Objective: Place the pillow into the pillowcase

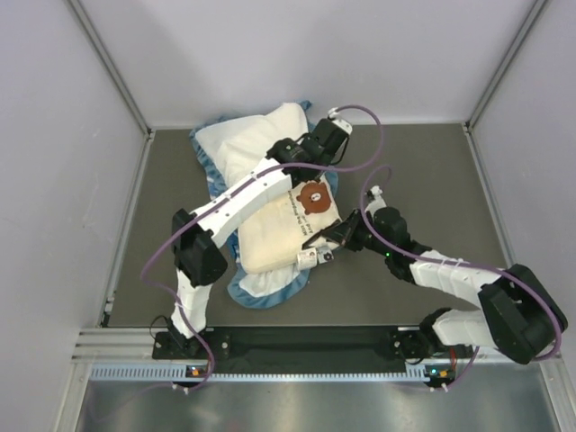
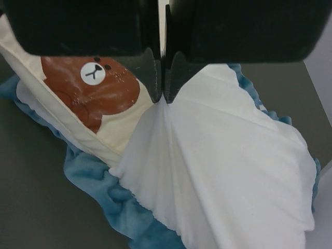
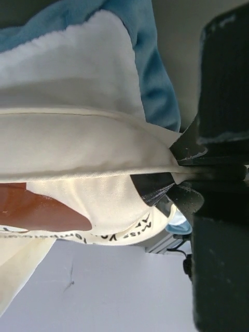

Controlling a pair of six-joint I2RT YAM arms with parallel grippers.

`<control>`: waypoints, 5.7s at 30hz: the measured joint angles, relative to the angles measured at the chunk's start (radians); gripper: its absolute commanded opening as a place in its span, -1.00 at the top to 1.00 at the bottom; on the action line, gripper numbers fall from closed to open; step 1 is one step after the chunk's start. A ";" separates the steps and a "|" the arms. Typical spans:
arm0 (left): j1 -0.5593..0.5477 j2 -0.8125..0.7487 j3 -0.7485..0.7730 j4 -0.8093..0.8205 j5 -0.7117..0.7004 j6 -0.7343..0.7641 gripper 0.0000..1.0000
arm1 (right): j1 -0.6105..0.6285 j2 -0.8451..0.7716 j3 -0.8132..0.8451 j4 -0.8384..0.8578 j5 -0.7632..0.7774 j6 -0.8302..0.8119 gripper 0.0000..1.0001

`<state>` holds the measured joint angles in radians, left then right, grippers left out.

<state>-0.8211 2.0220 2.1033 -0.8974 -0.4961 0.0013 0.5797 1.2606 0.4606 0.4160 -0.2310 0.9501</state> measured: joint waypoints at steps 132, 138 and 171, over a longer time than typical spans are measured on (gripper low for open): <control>0.139 -0.579 -1.028 0.657 0.249 -0.647 -0.47 | 0.220 -0.060 0.636 -0.936 0.193 -0.692 -0.97; 0.201 -0.739 -1.119 0.621 0.278 -0.673 -0.64 | 0.230 0.036 0.729 -0.962 0.299 -0.779 -1.00; 0.229 -0.383 -1.337 0.954 0.521 -0.882 1.00 | 0.263 0.436 0.684 -0.699 0.631 -0.971 0.64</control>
<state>-0.5926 1.6390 0.7666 0.0563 0.0246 -0.8803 0.8425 1.6970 1.1450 -0.2829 0.4000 -0.0212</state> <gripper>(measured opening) 0.029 0.381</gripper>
